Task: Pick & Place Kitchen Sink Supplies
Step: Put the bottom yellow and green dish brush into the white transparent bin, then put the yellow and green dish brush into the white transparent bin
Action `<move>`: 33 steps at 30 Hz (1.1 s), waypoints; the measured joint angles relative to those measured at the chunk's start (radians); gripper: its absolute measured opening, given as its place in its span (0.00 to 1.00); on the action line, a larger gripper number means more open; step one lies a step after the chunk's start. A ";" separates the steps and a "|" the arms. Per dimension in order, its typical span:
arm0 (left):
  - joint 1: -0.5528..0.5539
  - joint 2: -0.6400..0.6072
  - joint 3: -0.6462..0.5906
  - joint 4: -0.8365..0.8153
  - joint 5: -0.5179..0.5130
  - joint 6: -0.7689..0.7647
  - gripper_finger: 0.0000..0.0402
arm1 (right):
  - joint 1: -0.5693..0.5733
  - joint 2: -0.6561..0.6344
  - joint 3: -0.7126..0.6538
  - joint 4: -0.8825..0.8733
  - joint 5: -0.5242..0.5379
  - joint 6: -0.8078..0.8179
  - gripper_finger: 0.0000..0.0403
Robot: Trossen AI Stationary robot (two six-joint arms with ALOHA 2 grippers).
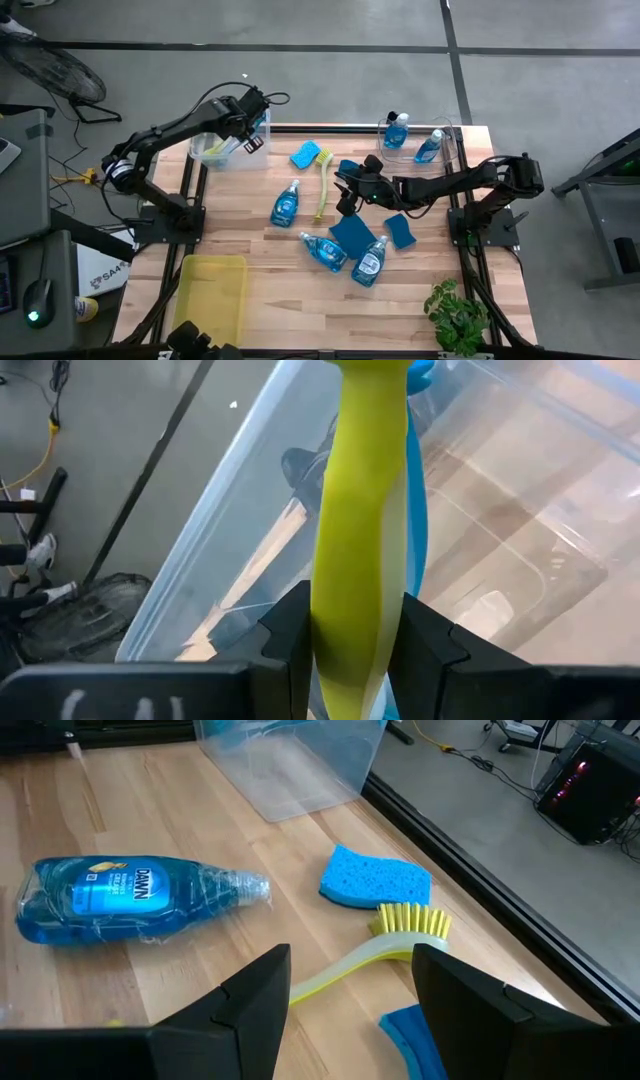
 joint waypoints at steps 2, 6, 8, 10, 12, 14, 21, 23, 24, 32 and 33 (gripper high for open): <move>0.000 0.012 0.000 0.000 0.000 -0.001 0.23 | 0.000 0.000 0.000 0.000 0.000 0.000 0.51; 0.000 0.027 0.000 0.008 0.004 -0.005 0.28 | 0.000 0.000 0.000 0.000 0.000 0.000 0.51; 0.000 0.027 -0.001 0.006 0.006 -0.008 0.32 | 0.000 0.000 0.000 0.000 0.000 0.000 0.51; 0.000 0.027 -0.001 0.014 -0.003 -0.008 0.35 | 0.000 0.000 0.000 0.000 0.000 0.000 0.51; -0.001 0.027 -0.001 0.013 -0.010 -0.008 0.39 | 0.000 0.000 0.000 0.000 0.000 0.000 0.51; -0.001 0.027 -0.001 0.013 -0.023 -0.004 0.43 | 0.000 0.000 0.000 0.000 0.000 0.000 0.51; -0.001 0.024 -0.001 -0.005 -0.044 0.023 0.55 | 0.000 0.000 0.000 0.000 0.000 0.000 0.51; -0.001 0.022 -0.001 -0.011 -0.047 0.024 0.58 | 0.000 0.000 0.000 0.000 0.005 0.000 0.51; -0.001 0.020 -0.001 -0.022 -0.048 0.025 0.58 | 0.000 0.000 0.000 0.000 0.006 0.000 0.51; -0.001 -0.028 -0.001 -0.032 -0.116 0.026 0.59 | -0.015 0.000 0.000 0.000 0.004 0.002 0.51; -0.001 -0.040 -0.001 -0.031 -0.128 0.025 0.59 | -0.017 0.000 0.000 0.000 0.004 0.002 0.51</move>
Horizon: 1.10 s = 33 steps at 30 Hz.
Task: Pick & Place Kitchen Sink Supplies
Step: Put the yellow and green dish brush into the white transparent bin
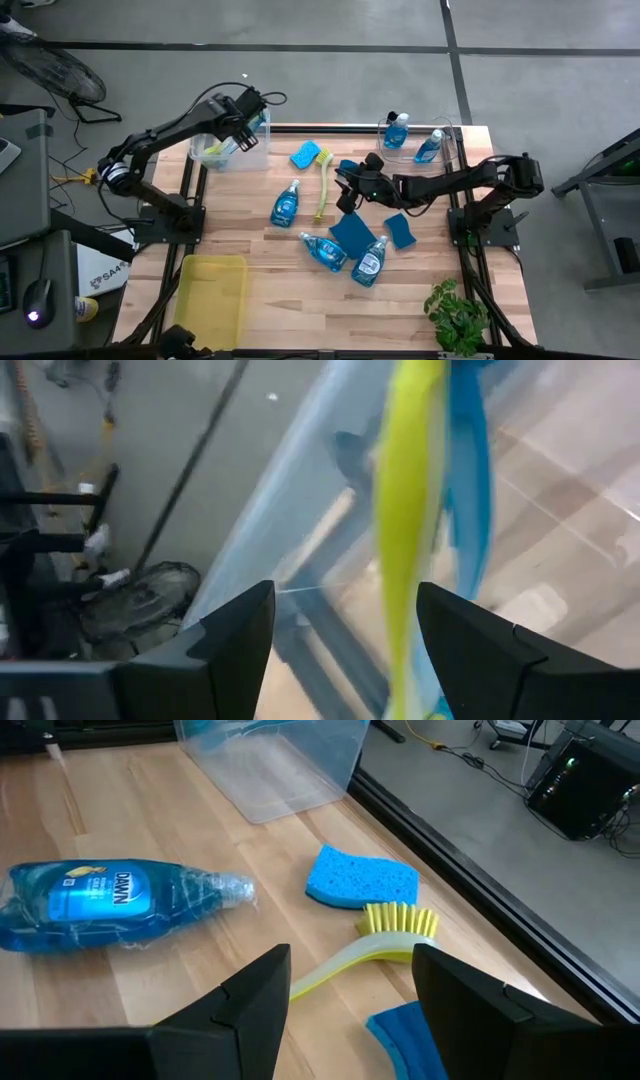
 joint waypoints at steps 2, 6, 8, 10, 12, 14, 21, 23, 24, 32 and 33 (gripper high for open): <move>0.000 -0.026 0.000 -0.003 -0.001 0.000 0.59 | -0.003 0.000 0.000 0.000 -0.006 0.002 0.51; 0.000 -0.076 0.000 -0.029 0.014 -0.009 0.59 | -0.003 0.000 0.000 0.000 -0.011 0.006 0.51; 0.000 -0.094 0.000 -0.046 0.018 -0.020 0.59 | -0.003 0.000 0.000 0.000 -0.011 0.006 0.51; 0.000 -0.110 0.000 -0.056 -0.001 -0.043 0.59 | -0.003 0.000 0.000 0.000 -0.011 0.006 0.51; 0.000 -0.134 0.000 -0.051 -0.005 -0.071 0.59 | -0.003 0.000 0.000 0.000 -0.011 0.009 0.51; 0.000 -0.162 0.000 -0.046 0.017 -0.088 0.59 | -0.003 0.000 0.000 0.000 -0.011 0.009 0.51; 0.000 -0.273 0.000 -0.026 0.270 -0.131 0.59 | -0.003 0.000 0.000 -0.012 -0.011 -0.001 0.51; -0.001 -0.309 0.000 -0.022 0.339 -0.137 0.59 | -0.003 0.000 0.000 -0.019 -0.013 -0.027 0.51; -0.005 -0.325 0.000 -0.018 0.367 -0.139 0.59 | -0.003 0.000 0.000 -0.023 -0.020 -0.046 0.51; -0.133 -0.421 -0.008 -0.010 0.441 -0.184 0.59 | -0.003 0.000 0.000 -0.031 -0.097 -0.039 0.51; -0.156 -0.433 -0.018 -0.007 0.440 -0.186 0.59 | -0.007 0.000 0.000 -0.030 -0.099 0.004 0.51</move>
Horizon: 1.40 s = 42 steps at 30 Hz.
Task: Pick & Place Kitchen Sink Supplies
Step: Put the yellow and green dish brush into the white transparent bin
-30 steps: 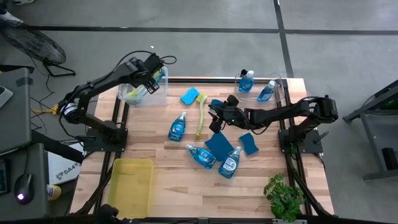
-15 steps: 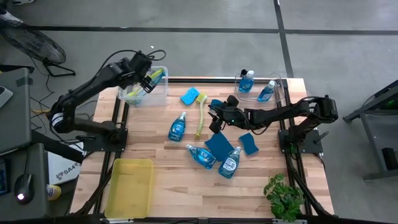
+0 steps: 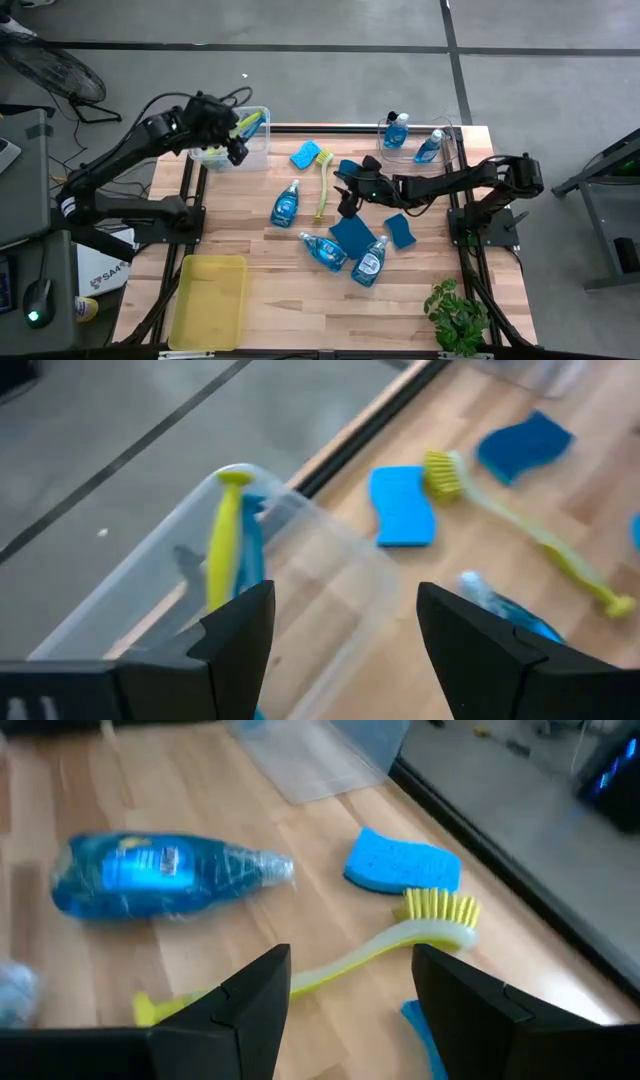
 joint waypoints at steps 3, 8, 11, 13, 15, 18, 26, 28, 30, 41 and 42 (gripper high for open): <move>-0.070 -0.041 -0.039 0.022 0.001 -0.011 0.59 | -0.013 0.000 0.000 0.002 -0.047 0.134 0.51; -0.175 -0.118 -0.117 0.068 -0.010 -0.051 0.59 | -0.022 0.000 0.000 0.053 -0.114 0.211 0.51; -0.233 -0.173 -0.157 0.099 -0.031 -0.073 0.59 | -0.022 0.000 0.000 0.117 -0.113 0.254 0.51; -0.271 -0.205 -0.176 0.109 -0.064 -0.088 0.59 | -0.022 0.000 0.000 0.147 -0.095 0.308 0.51; -0.309 -0.237 -0.194 0.116 -0.104 -0.104 0.59 | -0.023 0.000 0.000 0.147 -0.060 0.364 0.51; -0.363 -0.288 -0.233 0.157 -0.129 -0.110 0.59 | -0.023 0.000 0.000 0.118 -0.026 0.436 0.51; -0.470 -0.390 -0.320 0.228 -0.137 -0.130 0.59 | -0.023 0.006 0.133 -0.117 0.008 0.473 0.51; -0.491 -0.406 -0.328 0.245 -0.150 -0.131 0.59 | -0.023 0.020 0.209 -0.226 0.020 0.437 0.51; -0.511 -0.413 -0.332 0.256 -0.159 -0.131 0.59 | -0.025 0.049 0.288 -0.340 0.029 0.407 0.51; -0.584 -0.418 -0.332 0.240 -0.251 -0.134 0.59 | -0.056 0.337 0.581 -0.658 -0.060 0.542 0.51; -0.589 -0.418 -0.332 0.238 -0.261 -0.140 0.59 | -0.055 0.361 0.598 -0.667 -0.074 0.554 0.51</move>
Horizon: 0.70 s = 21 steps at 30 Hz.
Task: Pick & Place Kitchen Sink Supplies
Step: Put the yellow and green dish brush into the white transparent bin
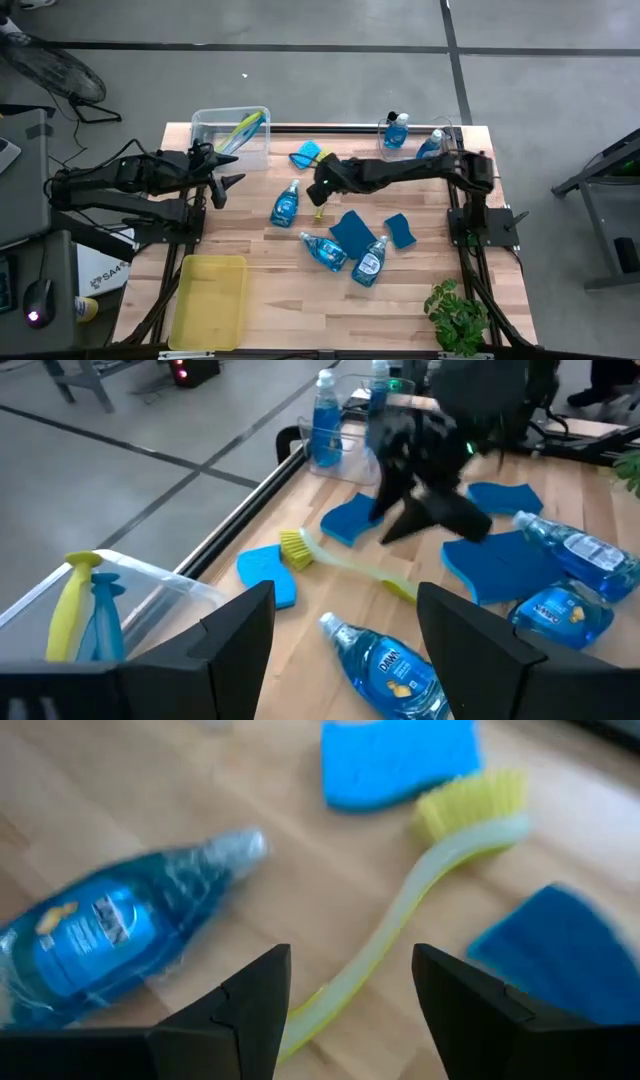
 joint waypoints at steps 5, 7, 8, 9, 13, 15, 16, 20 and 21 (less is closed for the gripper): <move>-0.034 0.000 0.000 -0.036 -0.061 -0.019 0.59 | 0.000 0.093 0.077 -0.098 -0.027 0.056 0.51; -0.048 0.000 0.000 -0.048 -0.074 -0.027 0.59 | -0.001 0.108 0.094 -0.132 -0.008 0.075 0.51; -0.055 0.000 0.000 -0.049 -0.079 -0.034 0.59 | -0.001 0.112 0.097 -0.138 0.006 0.090 0.51; -0.061 0.000 0.000 -0.054 -0.083 -0.041 0.59 | -0.002 0.113 0.098 -0.143 0.013 0.104 0.51; -0.081 0.000 0.000 -0.078 -0.106 -0.066 0.59 | -0.002 0.113 0.072 -0.101 0.028 0.132 0.51; -0.089 0.000 0.000 -0.091 -0.124 -0.075 0.59 | -0.001 0.113 0.054 -0.083 0.036 0.141 0.51; -0.094 0.000 0.000 -0.094 -0.129 -0.079 0.59 | 0.001 0.113 0.044 -0.063 0.046 0.143 0.51; -0.107 0.001 0.000 -0.100 -0.136 -0.095 0.59 | 0.007 0.113 0.008 -0.014 0.053 0.156 0.51; -0.110 0.001 0.000 -0.100 -0.137 -0.096 0.59 | 0.007 0.113 -0.001 0.002 0.048 0.157 0.51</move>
